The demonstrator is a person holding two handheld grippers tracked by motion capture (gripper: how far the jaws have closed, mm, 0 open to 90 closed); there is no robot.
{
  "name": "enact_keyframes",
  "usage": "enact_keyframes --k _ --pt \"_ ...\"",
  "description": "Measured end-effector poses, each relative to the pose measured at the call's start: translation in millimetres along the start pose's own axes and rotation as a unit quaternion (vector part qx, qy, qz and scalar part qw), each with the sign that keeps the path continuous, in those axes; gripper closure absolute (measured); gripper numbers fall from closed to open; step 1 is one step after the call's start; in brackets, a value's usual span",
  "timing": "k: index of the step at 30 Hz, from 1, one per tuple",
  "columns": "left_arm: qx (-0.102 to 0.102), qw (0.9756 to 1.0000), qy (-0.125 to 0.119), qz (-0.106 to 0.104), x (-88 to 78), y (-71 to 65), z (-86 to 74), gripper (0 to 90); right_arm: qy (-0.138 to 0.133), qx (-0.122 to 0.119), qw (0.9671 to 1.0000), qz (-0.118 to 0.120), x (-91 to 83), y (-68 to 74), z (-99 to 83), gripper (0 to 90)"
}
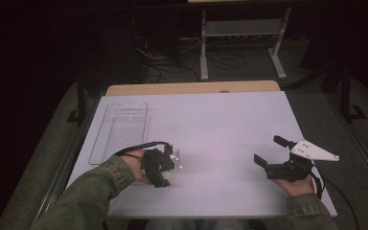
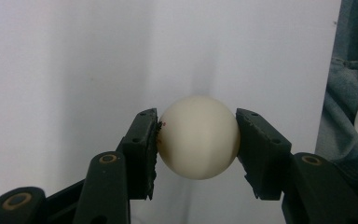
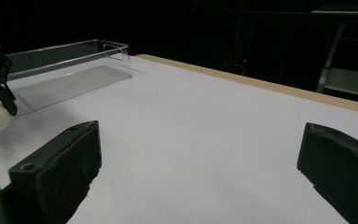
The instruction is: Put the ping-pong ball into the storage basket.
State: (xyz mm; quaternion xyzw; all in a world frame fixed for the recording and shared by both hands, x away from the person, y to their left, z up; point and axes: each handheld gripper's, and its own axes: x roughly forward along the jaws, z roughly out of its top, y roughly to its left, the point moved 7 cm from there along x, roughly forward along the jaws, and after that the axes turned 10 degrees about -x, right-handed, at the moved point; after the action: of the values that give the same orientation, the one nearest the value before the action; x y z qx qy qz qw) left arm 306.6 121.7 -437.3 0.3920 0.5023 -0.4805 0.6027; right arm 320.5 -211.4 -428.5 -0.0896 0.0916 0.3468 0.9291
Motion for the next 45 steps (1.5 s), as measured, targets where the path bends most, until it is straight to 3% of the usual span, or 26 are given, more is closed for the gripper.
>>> enact_keyframes --k 17,45 --pt "0.004 0.9996 0.001 0.028 -28.5 9.3 -2.9 50.2 0.005 0.000 1.0000 -0.001 -0.4 0.9 -0.7 0.0" --pt "0.012 0.9990 0.013 0.041 -81.4 18.8 -4.8 50.3 0.004 0.003 1.0000 -0.008 -3.1 -0.1 0.0 0.0"
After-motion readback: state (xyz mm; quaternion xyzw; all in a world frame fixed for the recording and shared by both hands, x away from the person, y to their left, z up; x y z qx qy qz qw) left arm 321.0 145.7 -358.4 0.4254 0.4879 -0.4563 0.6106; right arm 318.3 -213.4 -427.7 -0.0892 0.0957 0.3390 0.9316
